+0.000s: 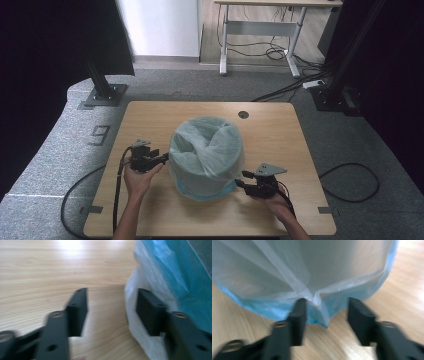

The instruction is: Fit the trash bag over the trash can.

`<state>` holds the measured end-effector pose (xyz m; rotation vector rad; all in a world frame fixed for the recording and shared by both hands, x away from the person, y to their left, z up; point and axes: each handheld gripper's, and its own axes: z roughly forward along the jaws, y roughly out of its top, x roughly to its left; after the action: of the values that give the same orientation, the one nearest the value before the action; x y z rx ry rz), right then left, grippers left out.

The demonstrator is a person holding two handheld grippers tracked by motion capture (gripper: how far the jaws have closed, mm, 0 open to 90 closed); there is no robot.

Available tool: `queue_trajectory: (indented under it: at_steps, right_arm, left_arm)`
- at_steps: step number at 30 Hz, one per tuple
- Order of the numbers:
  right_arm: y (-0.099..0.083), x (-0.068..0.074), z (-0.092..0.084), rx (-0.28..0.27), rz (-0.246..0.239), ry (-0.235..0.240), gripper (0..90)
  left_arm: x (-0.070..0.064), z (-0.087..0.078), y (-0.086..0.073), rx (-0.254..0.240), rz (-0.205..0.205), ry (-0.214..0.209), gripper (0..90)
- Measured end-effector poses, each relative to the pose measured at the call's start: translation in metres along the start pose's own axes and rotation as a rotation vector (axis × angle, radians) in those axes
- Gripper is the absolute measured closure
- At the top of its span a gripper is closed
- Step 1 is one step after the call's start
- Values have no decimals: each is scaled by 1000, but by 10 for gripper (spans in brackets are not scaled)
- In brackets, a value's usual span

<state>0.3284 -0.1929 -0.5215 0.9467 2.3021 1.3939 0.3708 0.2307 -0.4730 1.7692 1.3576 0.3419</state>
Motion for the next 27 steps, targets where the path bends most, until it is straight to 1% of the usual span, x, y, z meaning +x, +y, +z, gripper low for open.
queue_trajectory:
  at_steps: [2, 3, 6, 9, 12, 15, 19, 20, 22, 24, 27]
  right_arm:
    - [3, 0, -5, -14, 15, -11, 344]
    - [3, -1, -8, -23, 18, -13, 321]
    - [4, -3, -17, -49, 35, -21, 289]
    - [2, -7, -25, -68, 42, -31, 276]
    - [0, -11, -32, -83, 57, -37, 265]
    - [-2, -14, -37, -92, 72, -46, 254]
    - [-4, -19, -44, -100, 85, -56, 240]
    - [-4, -21, -45, -106, 87, -59, 235]
    - [-4, -24, -50, -115, 96, -53, 219]
    - [-4, -27, -55, -128, 118, -52, 189]
    - [-5, -31, -63, -139, 126, -55, 185]
  left_arm:
    - [1, -10, -1, -18, 10, -15, 314]
    - [1, -15, 0, -26, 24, -16, 299]
    - [0, -32, 2, -53, 54, -42, 279]
    - [-7, -48, 7, -97, 97, -55, 267]
    - [-16, -62, 16, -128, 126, -78, 249]
    - [-26, -73, 26, -153, 143, -127, 239]
    - [-42, -80, 39, -152, 190, -189, 232]
    - [-45, -80, 41, -149, 206, -197, 232]
    - [-53, -79, 44, -143, 233, -204, 231]
    - [-59, -76, 47, -134, 251, -208, 230]
    - [-67, -72, 54, -116, 278, -214, 230]
